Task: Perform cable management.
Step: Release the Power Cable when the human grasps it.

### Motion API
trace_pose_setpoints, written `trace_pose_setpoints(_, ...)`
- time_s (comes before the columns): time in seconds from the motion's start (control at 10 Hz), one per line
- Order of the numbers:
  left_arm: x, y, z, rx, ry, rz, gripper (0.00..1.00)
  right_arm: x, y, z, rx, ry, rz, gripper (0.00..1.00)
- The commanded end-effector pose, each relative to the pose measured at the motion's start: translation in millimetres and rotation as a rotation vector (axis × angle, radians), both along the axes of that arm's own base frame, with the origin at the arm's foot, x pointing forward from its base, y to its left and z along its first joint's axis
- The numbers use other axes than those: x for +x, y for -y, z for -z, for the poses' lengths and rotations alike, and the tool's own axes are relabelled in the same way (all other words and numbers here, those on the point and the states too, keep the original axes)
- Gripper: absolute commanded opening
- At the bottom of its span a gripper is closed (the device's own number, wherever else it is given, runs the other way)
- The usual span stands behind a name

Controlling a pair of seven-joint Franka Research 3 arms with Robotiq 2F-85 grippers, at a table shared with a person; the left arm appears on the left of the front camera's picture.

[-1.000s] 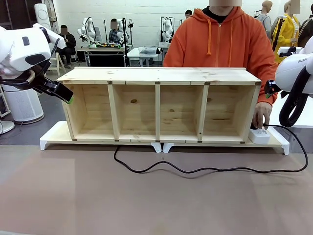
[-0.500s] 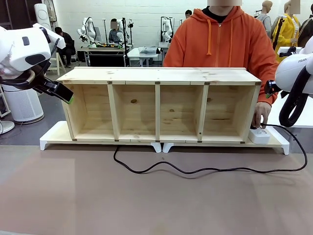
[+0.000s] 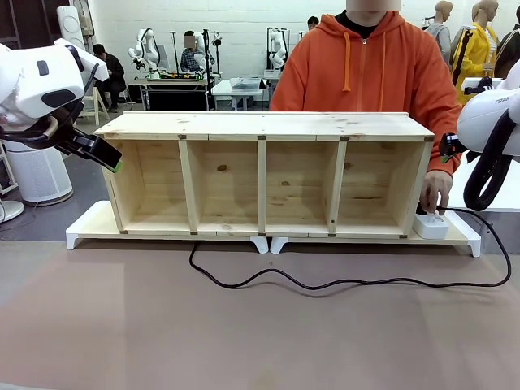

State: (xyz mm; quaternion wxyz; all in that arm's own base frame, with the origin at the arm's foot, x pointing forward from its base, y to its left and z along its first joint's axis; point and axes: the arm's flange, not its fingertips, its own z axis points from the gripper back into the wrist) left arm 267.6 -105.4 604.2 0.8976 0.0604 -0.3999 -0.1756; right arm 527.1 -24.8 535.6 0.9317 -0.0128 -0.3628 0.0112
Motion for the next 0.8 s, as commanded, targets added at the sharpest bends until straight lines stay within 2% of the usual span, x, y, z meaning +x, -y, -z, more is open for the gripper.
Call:
trace_pose_setpoints(0.0, 2.1, 0.1, -0.5, 0.004, 0.012, 0.006, 1.00, -0.1, 0.3, 0.8, 0.001, -0.005, 0.001, 0.60)
trace_pose_setpoints(0.7, 2.1, 0.1, -0.5, 0.004, 0.012, 0.006, 1.00, -0.1, 0.3, 0.8, 0.001, -0.005, 0.001, 0.60)
